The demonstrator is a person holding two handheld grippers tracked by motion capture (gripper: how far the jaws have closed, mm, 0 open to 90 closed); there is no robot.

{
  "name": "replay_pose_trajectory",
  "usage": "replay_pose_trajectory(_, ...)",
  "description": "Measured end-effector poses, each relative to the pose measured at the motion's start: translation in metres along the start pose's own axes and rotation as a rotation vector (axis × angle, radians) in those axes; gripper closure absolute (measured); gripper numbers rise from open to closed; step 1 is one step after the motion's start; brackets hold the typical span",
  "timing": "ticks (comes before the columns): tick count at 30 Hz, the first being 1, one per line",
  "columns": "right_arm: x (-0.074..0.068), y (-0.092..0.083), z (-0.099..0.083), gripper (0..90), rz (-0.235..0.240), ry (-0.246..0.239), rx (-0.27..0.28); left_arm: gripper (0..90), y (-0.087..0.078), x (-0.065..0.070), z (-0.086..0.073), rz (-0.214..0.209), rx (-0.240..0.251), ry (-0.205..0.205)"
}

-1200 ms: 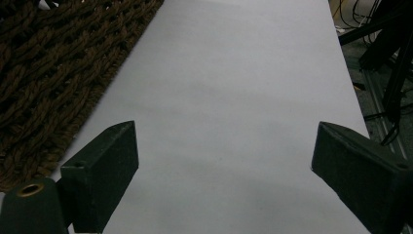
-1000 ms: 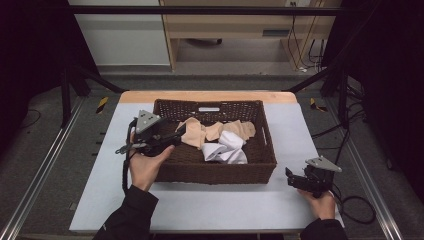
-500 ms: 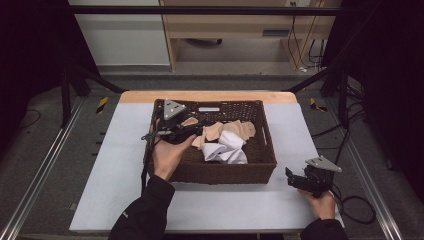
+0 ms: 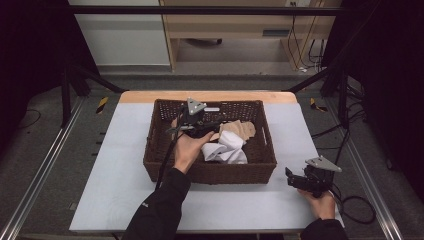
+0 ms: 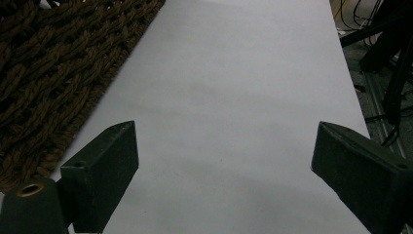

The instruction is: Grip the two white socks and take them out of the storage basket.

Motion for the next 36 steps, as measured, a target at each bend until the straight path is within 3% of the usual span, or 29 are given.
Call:
replay_pose_trajectory(7,0.000,0.000,0.000,10.1,0.000,-0.003,0.001,32.0,0.024,0.002,-0.007,0.001,-0.036,-0.005)
replay_pose_trajectory(16,0.000,0.000,0.000,10.1,0.003,0.003,0.000,34.1,0.050,0.000,-0.025,0.037,-0.102,0.034)
replay_pose_trajectory(26,0.000,0.000,0.000,10.0,0.005,0.000,-0.005,35.6,0.065,0.002,-0.046,0.044,-0.178,0.068)
replay_pose_trajectory(36,0.000,0.001,-0.001,9.9,0.006,-0.001,-0.008,36.6,0.070,0.007,-0.055,0.023,-0.222,0.094)
Point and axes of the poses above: each handheld gripper's, and its own axes: y roughly forward along the jaws, z roughly out of its top, x roughly to its right, the point moved 6 cm from there along y, roughly forward along the jaws, and after that the axes turned 3 degrees about -y, right-handed, at the moved point
